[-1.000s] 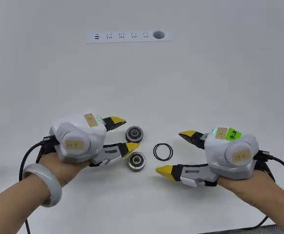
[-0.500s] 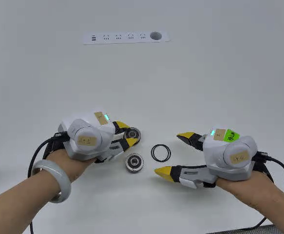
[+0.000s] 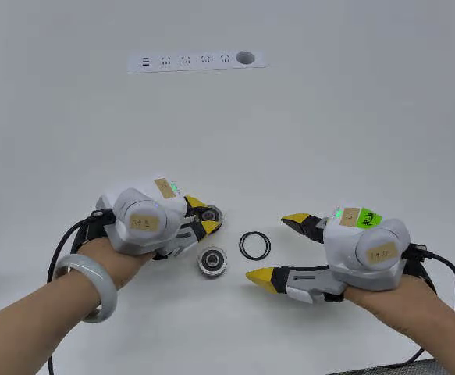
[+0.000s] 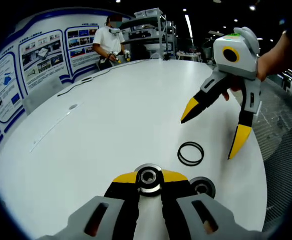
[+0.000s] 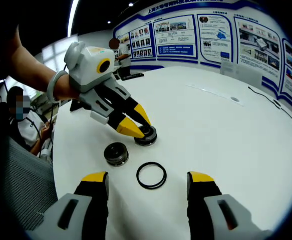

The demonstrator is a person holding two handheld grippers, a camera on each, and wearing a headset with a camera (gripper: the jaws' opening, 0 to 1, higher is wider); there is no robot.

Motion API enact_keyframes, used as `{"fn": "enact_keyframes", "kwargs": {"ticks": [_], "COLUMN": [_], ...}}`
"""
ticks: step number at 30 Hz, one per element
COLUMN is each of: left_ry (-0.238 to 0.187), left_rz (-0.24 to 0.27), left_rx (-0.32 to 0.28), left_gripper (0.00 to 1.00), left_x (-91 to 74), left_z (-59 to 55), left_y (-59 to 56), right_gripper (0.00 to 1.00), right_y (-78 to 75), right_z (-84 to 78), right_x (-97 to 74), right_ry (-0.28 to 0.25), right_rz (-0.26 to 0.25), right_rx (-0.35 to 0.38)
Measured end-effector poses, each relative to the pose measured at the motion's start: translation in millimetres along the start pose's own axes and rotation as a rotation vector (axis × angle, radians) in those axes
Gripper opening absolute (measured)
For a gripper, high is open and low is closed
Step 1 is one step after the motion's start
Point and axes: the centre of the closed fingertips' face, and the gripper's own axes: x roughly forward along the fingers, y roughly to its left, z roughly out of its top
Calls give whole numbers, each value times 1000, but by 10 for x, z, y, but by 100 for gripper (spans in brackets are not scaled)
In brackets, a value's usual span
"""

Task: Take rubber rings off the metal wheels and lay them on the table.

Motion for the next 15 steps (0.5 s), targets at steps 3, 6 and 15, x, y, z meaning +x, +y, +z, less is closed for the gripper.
{"fn": "enact_keyframes", "kwargs": {"ticks": [3, 6, 15], "left_ry": [0, -1, -5], "left_rz": [1, 2, -5], "left_rx": [-3, -7, 2], "left_gripper": [16, 14, 13], "left_x": [3, 5, 12], "left_z": [0, -3, -5], "left_y": [6, 14, 26], "right_gripper": [64, 64, 63], "right_y": [-4, -8, -9], "right_z": [-11, -16, 19], "right_x": [-3, -3, 39], "right_ry": [0, 1, -21], "right_rz": [0, -2, 7], "right_rx": [2, 9, 59]}}
